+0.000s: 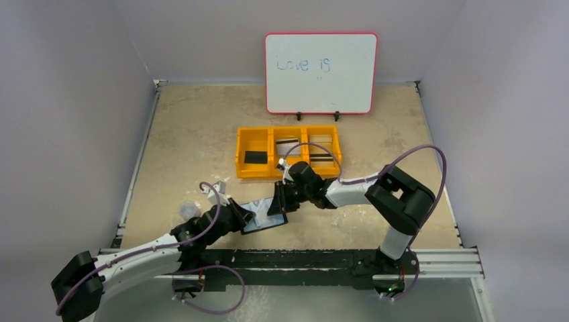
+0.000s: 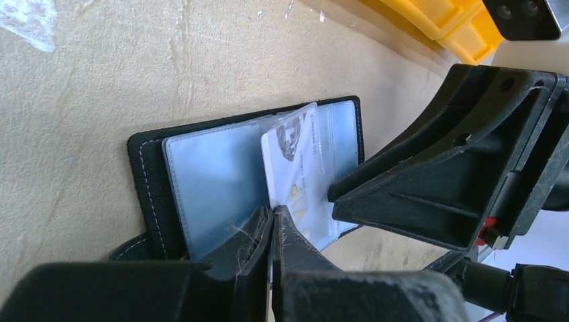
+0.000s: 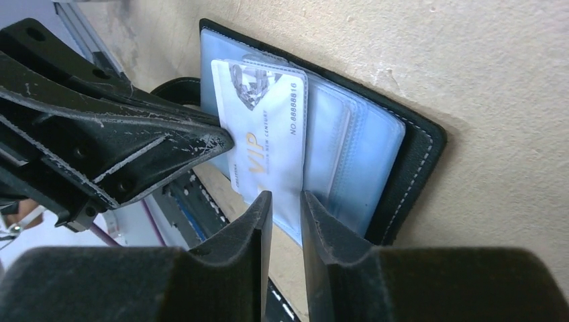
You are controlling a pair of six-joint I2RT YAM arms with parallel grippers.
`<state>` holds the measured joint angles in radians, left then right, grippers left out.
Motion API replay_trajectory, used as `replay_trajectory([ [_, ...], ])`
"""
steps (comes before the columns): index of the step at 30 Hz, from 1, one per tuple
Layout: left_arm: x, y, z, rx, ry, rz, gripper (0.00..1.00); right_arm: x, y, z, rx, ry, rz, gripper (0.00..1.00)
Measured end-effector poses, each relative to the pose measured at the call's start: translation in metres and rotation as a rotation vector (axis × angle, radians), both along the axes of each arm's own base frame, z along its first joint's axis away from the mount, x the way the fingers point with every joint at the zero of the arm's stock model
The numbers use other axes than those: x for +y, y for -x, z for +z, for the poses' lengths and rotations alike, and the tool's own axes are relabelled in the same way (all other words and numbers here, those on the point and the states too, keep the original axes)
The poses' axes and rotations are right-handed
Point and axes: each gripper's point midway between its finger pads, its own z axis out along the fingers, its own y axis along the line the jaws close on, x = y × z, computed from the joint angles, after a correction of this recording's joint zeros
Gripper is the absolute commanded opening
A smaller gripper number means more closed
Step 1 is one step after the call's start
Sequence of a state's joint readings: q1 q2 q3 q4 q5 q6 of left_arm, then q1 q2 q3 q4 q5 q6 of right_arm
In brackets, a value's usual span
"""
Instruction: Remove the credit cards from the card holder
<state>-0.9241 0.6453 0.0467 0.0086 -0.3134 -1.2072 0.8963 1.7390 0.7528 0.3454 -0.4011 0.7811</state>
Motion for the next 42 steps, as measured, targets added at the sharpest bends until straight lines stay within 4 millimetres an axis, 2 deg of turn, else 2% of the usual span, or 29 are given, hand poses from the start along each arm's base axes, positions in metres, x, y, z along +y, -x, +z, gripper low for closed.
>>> replay_trajectory([
  [6, 0.0, 0.0, -0.003, -0.011, 0.019, 0.001, 0.0, -0.001, 0.001, 0.001, 0.04, -0.033, -0.004, 0.31],
  [15, -0.005, -0.003, 0.011, -0.051, 0.072, -0.001, 0.0, -0.004, -0.005, 0.001, 0.062, -0.064, -0.023, 0.29],
  [28, -0.005, -0.004, 0.008, -0.054, 0.051, -0.008, 0.0, 0.005, -0.013, 0.004, 0.06, -0.084, 0.0, 0.32],
  [33, -0.004, -0.004, 0.008, -0.058, 0.042, -0.008, 0.0, 0.007, -0.022, 0.005, 0.058, -0.094, 0.0, 0.34],
  [42, -0.004, -0.005, 0.004, -0.05, 0.031, -0.008, 0.0, 0.008, -0.049, 0.007, -0.04, -0.064, -0.035, 0.34],
])
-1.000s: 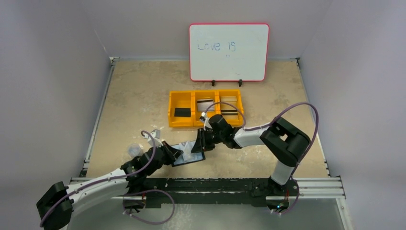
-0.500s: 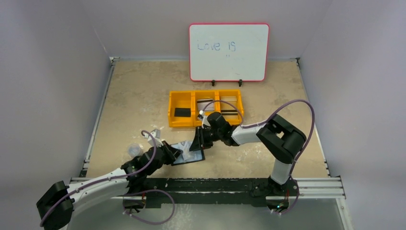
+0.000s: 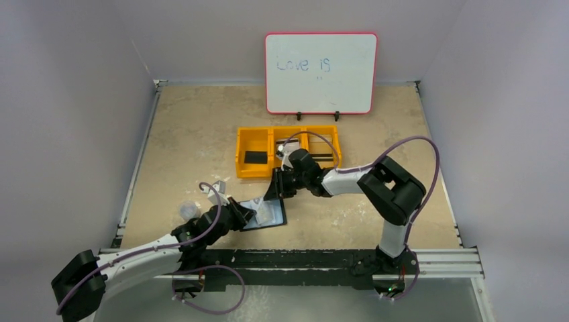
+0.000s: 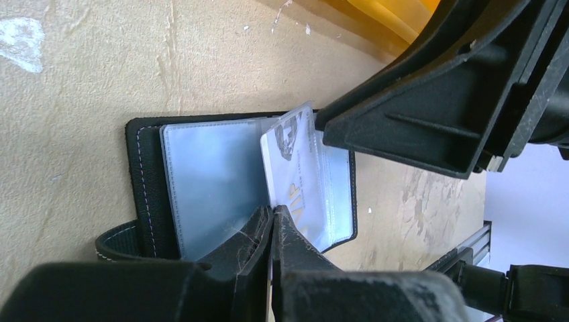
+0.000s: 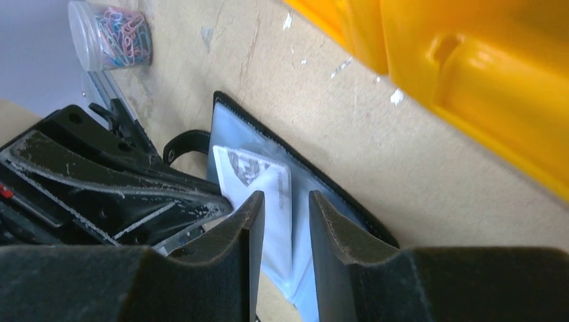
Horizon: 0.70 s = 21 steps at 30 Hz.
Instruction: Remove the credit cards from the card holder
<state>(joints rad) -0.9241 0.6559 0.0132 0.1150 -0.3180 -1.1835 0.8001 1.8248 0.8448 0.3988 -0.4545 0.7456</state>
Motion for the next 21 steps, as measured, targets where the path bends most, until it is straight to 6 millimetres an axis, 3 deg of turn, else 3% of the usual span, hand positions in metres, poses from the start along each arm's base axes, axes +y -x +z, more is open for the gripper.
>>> replay_trajectory([
  [7, 0.0, 0.0, -0.001, 0.001, -0.002, 0.0, 0.0, 0.009, -0.006, -0.002, -0.022, -0.019, 0.045, 0.31],
  [21, 0.0, 0.0, 0.0, -0.002, 0.001, 0.0, 0.0, 0.01, 0.007, -0.001, 0.003, -0.08, 0.105, 0.11],
])
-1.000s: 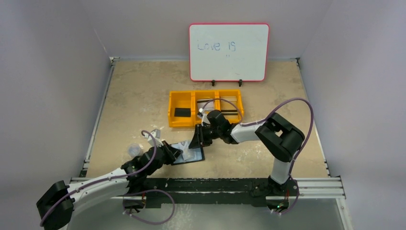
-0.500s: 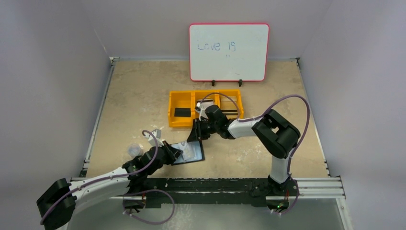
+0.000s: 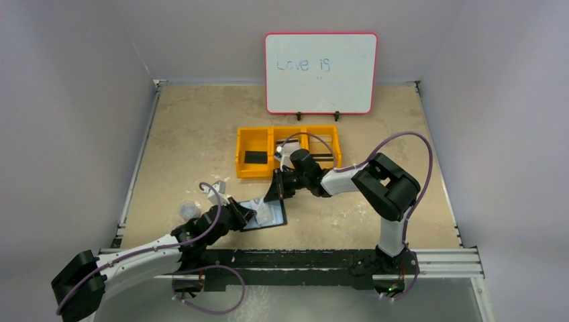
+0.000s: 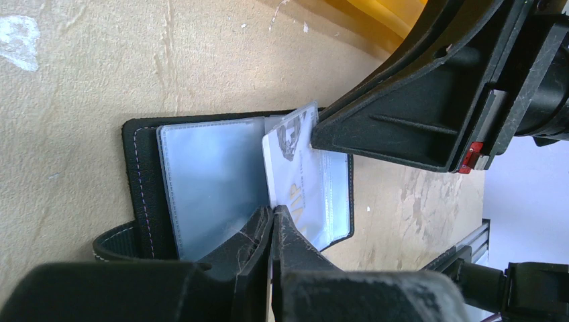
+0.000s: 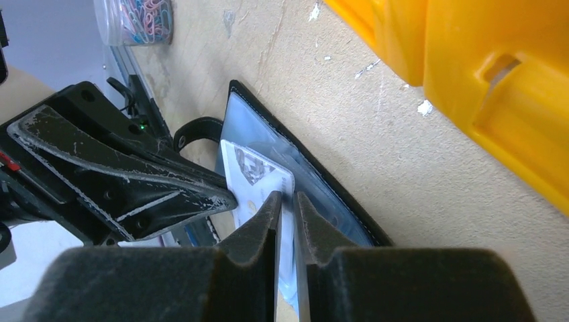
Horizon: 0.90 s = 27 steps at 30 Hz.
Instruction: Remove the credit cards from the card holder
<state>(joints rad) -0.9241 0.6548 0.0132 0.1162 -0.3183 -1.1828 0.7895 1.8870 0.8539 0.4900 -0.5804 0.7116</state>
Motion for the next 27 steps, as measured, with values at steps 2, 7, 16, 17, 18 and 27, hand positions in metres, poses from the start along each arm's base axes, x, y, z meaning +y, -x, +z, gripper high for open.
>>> replay_trajectory([
  [2, 0.0, 0.0, 0.0, 0.0, 0.0, 0.0, 0.0, -0.001, 0.0, -0.001, 0.001, -0.004, -0.004, 0.05],
  [7, 0.001, 0.0, -0.001, 0.002, -0.004, 0.002, 0.0, -0.007, -0.001, -0.004, 0.021, -0.01, -0.024, 0.0],
  [16, 0.005, 0.001, -0.004, 0.008, -0.021, 0.012, 0.0, -0.011, 0.0, -0.006, 0.046, -0.006, -0.038, 0.0],
  [17, 0.006, 0.001, -0.005, 0.009, -0.025, 0.014, 0.0, -0.011, 0.0, -0.006, 0.046, -0.003, -0.04, 0.0],
  [18, 0.007, 0.001, -0.007, 0.014, -0.035, 0.017, 0.0, -0.012, -0.001, -0.007, 0.047, 0.002, -0.044, 0.0],
  [27, 0.018, 0.0, -0.008, 0.026, -0.111, 0.038, 0.0, -0.017, -0.005, -0.009, 0.046, 0.031, -0.072, 0.0],
])
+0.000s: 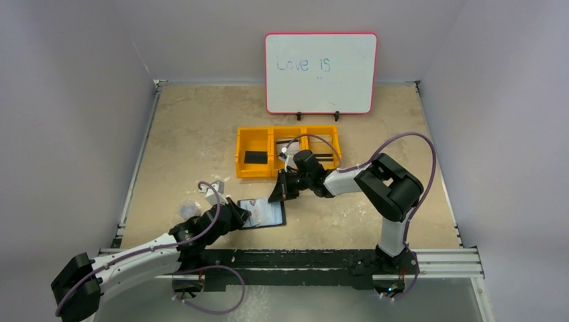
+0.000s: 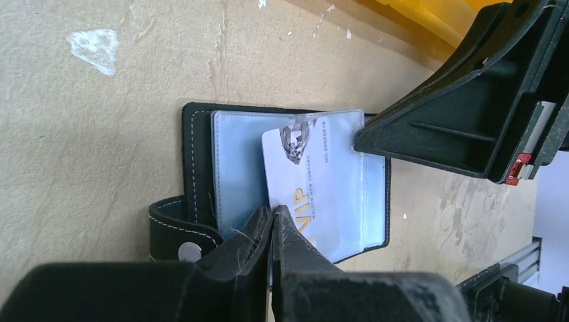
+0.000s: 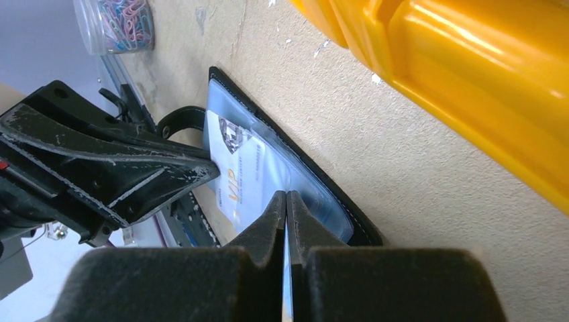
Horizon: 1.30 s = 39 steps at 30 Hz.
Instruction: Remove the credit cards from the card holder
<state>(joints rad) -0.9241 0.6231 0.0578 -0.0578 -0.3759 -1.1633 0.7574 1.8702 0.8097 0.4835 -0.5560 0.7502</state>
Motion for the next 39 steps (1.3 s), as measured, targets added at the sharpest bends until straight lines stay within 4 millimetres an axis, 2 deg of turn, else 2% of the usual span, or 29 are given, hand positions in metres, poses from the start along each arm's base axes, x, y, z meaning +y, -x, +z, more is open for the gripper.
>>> replay_trajectory([
  [12, 0.009, -0.003, 0.01, -0.004, -0.075, 0.017, 0.0, -0.005, -0.009, 0.001, -0.042, 0.055, -0.017, 0.0],
  [19, -0.006, -0.007, 0.02, -0.029, -0.016, -0.009, 0.0, -0.004, -0.016, 0.002, -0.076, 0.076, -0.023, 0.0],
  [25, -0.016, -0.009, 0.018, -0.019, -0.001, -0.034, 0.0, 0.0, -0.017, 0.003, -0.095, 0.11, -0.019, 0.0],
  [29, -0.019, -0.009, 0.013, -0.006, -0.007, -0.043, 0.05, 0.003, -0.016, 0.003, -0.108, 0.127, -0.017, 0.0],
  [39, -0.028, -0.012, 0.022, -0.024, 0.045, -0.047, 0.14, 0.003, -0.016, 0.002, -0.108, 0.139, -0.022, 0.0],
])
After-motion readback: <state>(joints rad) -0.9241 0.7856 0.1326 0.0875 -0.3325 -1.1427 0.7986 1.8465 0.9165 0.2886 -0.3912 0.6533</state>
